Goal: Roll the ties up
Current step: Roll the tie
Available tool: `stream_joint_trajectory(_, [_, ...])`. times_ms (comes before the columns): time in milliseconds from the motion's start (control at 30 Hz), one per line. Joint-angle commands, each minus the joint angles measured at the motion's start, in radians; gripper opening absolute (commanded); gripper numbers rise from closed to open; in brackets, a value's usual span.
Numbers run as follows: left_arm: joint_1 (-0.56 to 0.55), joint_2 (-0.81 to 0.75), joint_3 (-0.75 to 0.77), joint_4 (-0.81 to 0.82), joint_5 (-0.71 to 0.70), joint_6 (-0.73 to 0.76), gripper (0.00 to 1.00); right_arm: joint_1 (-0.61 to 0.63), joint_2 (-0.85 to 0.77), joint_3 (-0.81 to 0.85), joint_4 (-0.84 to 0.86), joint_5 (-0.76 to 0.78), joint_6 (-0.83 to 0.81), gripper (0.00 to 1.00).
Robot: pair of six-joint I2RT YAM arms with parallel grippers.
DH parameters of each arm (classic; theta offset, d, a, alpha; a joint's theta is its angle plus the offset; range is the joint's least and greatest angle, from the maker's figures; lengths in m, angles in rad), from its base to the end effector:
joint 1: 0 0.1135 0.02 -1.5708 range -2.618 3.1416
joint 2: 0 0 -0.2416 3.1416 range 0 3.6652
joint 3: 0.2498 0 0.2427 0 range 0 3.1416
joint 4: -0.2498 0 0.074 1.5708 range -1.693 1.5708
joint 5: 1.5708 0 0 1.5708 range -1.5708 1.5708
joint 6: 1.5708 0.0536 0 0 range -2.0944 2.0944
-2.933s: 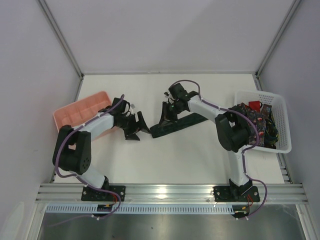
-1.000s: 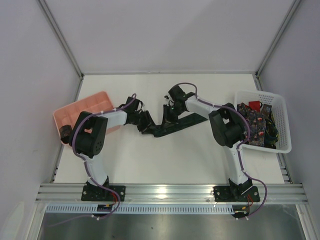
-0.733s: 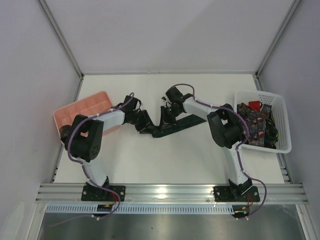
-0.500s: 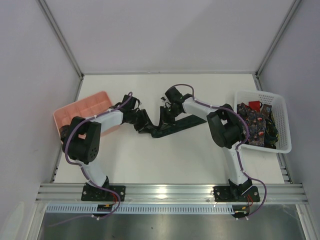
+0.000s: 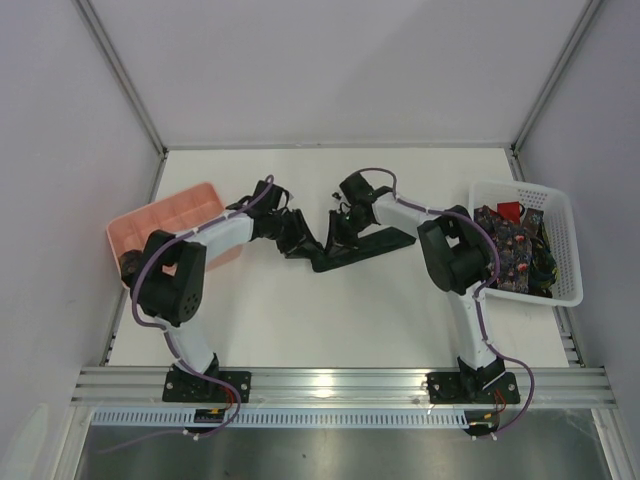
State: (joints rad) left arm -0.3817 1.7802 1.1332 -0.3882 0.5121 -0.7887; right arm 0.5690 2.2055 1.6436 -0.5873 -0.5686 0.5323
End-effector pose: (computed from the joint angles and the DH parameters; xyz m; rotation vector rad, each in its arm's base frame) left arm 0.3203 -0.1569 0.1521 -0.3679 2.7758 -1.0328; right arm 0.3576 0.2630 0.1248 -0.2343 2.8941 1.0461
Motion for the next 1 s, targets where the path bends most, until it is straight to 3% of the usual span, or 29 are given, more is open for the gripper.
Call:
stream_joint_trajectory(0, [-0.029,0.022,0.083,0.031,0.042,-0.033,0.44,-0.007,-0.023,-0.033,0.03,-0.014,0.014,0.07])
stream_joint_trajectory(267, [-0.065,0.099,0.172,0.011,0.042,-0.046,0.44,-0.032,-0.038,-0.054,0.032,-0.007,0.02,0.06])
stream_joint_trajectory(767, [-0.086,0.139,0.174,0.048,0.077,-0.05,0.45,-0.141,-0.171,-0.11,-0.083,0.088,-0.055,0.07])
stream_joint_trajectory(833, [-0.086,0.124,0.168,0.078,0.091,-0.044,0.49,-0.147,-0.191,-0.107,-0.095,0.095,-0.069,0.07])
stream_joint_trajectory(967, [-0.083,0.065,0.143,0.114,0.105,-0.006,0.68,-0.146,-0.217,-0.082,-0.158,0.088,-0.121,0.07])
